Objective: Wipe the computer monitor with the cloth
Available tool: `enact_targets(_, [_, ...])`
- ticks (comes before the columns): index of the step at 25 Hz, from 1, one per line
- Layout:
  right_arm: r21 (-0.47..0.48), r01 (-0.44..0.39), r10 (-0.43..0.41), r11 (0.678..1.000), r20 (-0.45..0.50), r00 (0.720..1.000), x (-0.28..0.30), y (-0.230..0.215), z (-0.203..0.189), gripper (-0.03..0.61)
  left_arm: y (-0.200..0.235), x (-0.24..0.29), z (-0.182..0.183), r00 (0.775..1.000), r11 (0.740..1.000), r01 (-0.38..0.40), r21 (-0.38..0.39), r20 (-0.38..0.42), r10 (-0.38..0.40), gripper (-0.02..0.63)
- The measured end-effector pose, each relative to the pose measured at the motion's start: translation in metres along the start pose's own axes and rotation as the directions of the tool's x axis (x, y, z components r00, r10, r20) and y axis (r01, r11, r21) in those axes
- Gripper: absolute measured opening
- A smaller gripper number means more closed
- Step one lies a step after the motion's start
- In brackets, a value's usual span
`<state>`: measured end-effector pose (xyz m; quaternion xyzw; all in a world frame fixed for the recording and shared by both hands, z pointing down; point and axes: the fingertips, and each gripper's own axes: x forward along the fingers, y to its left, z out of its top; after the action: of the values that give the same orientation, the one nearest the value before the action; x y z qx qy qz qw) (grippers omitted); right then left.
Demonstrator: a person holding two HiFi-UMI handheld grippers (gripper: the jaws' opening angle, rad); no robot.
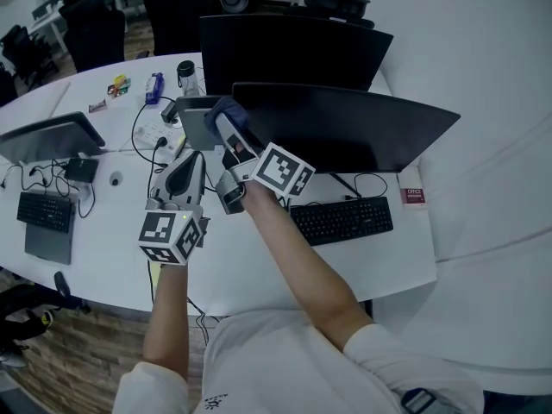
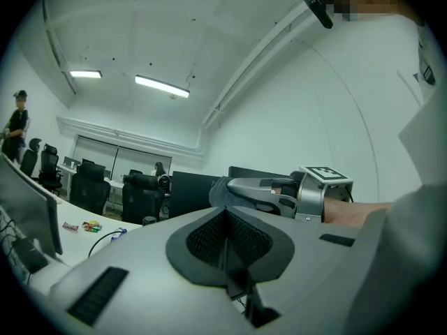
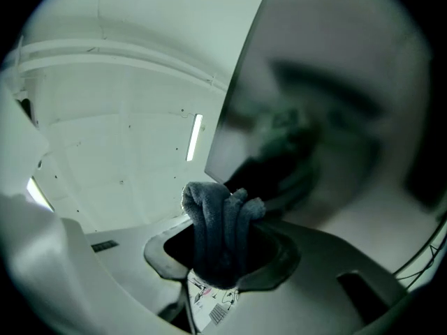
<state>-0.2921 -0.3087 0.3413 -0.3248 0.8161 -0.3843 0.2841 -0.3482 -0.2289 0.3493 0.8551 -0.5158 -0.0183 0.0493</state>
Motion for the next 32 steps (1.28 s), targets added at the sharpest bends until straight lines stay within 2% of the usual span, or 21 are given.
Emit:
enact_targets(7, [0.007, -0.056, 0.056, 0.998, 0.03, 0.998, 0.007, 0.031, 0.022, 0.137, -0.009, 0.005, 0.025, 0.999, 1.0, 0.023, 0.017, 0.032, -0.023, 0.009])
enact_targets(12, [-0.031, -0.096, 0.096, 0.995, 0.027, 0.995, 0.006, 0.053, 0.039, 0.137, -0.014, 0.008, 0.033, 0.998, 0.999, 0.031, 0.024, 0.046, -0.032, 0.009])
enact_targets(16, [-0.122, -0.111, 0.114, 0.986, 0.024, 0.993, 0.0, 0.074, 0.059, 0.137, -0.017, 0.008, 0.036, 0.998, 0.999, 0.038, 0.028, 0.051, -0.039, 0.009])
enact_targets(19, [-0.265, -0.103, 0.109, 0.959, 0.007, 0.994, -0.004, 0.088, 0.076, 0.137, -0.02, 0.009, 0.038, 0.998, 0.999, 0.042, 0.029, 0.053, -0.044, 0.009])
enact_targets(21, [-0.411, -0.082, 0.085, 0.908, -0.011, 0.996, -0.006, 0.094, 0.088, 0.137, -0.022, 0.01, 0.039, 0.997, 0.998, 0.045, 0.033, 0.055, -0.047, 0.009])
enact_targets(22, [-0.494, -0.064, 0.063, 0.867, -0.02, 0.998, -0.006, 0.096, 0.093, 0.137, -0.022, 0.011, 0.04, 0.997, 0.998, 0.047, 0.035, 0.055, -0.049, 0.009])
enact_targets(23, [-0.581, -0.044, 0.034, 0.812, -0.029, 0.999, -0.006, 0.098, 0.099, 0.137, -0.023, 0.013, 0.04, 0.997, 0.998, 0.051, 0.035, 0.055, -0.053, 0.009])
enact_targets(24, [-0.666, -0.025, 0.001, 0.745, -0.038, 0.999, -0.007, 0.099, 0.103, 0.137, -0.025, 0.014, 0.041, 0.997, 0.998, 0.058, 0.032, 0.054, -0.06, 0.009])
enact_targets(26, [-0.811, -0.004, -0.062, 0.586, -0.05, 0.997, -0.007, 0.101, 0.108, 0.137, -0.028, 0.019, 0.042, 0.996, 0.997, 0.079, 0.017, 0.049, -0.08, 0.009])
enact_targets(28, [-0.904, -0.008, -0.11, 0.428, -0.061, 0.992, -0.003, 0.103, 0.109, 0.137, -0.03, 0.024, 0.045, 0.994, 0.995, 0.096, 0.012, 0.042, -0.096, 0.009])
enact_targets(29, [-0.925, -0.017, -0.126, 0.379, -0.069, 0.99, 0.0, 0.102, 0.108, 0.137, -0.03, 0.027, 0.047, 0.994, 0.995, 0.1, 0.014, 0.04, -0.1, 0.009])
enact_targets(30, [-0.931, -0.025, -0.137, 0.365, -0.08, 0.987, 0.004, 0.101, 0.106, 0.137, -0.031, 0.028, 0.048, 0.994, 0.995, 0.102, 0.016, 0.04, -0.102, 0.009])
enact_targets(32, [-0.916, -0.032, -0.153, 0.4, -0.101, 0.983, 0.01, 0.093, 0.1, 0.137, -0.032, 0.03, 0.048, 0.994, 0.995, 0.1, 0.014, 0.043, -0.101, 0.009])
